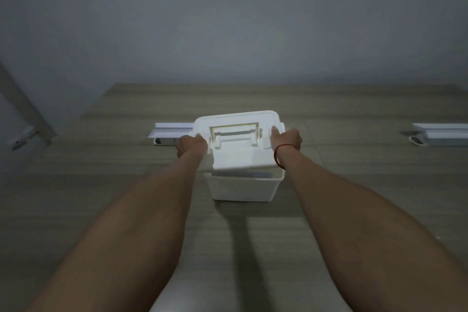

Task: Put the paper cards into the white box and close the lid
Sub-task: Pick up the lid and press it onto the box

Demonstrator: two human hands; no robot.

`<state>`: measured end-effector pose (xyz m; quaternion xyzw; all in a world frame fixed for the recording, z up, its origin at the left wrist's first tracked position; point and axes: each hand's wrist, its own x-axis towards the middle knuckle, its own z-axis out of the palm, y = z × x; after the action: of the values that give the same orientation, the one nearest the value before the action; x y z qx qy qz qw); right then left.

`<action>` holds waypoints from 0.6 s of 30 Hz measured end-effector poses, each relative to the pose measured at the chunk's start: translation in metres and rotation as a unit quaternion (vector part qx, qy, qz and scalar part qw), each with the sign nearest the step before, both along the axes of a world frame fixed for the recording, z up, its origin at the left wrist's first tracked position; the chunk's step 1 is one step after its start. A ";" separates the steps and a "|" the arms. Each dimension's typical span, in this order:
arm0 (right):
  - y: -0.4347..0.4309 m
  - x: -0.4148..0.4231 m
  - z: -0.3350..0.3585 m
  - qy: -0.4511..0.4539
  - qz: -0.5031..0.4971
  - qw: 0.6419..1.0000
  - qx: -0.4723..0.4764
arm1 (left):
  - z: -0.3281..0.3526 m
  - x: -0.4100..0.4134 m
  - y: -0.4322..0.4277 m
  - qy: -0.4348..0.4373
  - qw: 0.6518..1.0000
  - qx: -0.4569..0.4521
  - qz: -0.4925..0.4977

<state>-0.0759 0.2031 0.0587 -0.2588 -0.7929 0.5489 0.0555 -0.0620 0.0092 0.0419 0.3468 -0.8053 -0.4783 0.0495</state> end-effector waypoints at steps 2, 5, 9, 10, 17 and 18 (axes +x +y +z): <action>0.017 -0.004 -0.009 0.000 -0.014 1.000 0.007 | -0.008 -0.004 0.015 0.003 1.000 -0.005 -0.004; 0.032 -0.011 -0.022 0.002 -0.028 1.000 0.007 | -0.012 -0.005 0.033 0.015 1.000 -0.011 0.011; 0.038 -0.028 -0.034 0.011 -0.044 0.999 -0.006 | -0.026 -0.023 0.040 0.022 0.999 -0.031 0.023; 0.039 -0.032 -0.039 0.009 -0.048 0.999 -0.006 | -0.030 -0.027 0.041 0.020 0.999 -0.034 0.022; 0.032 -0.050 -0.064 -0.040 -0.043 0.998 -0.012 | -0.050 -0.047 0.031 0.009 0.998 -0.052 0.023; 0.031 -0.053 -0.068 -0.045 -0.048 0.998 -0.021 | -0.053 -0.051 0.029 0.004 0.998 -0.059 0.021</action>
<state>-0.1285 0.2339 -0.0089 -0.3220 -0.7694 0.5502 0.0401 -0.1131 0.0380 -0.0110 0.3582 -0.8243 -0.4305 0.0833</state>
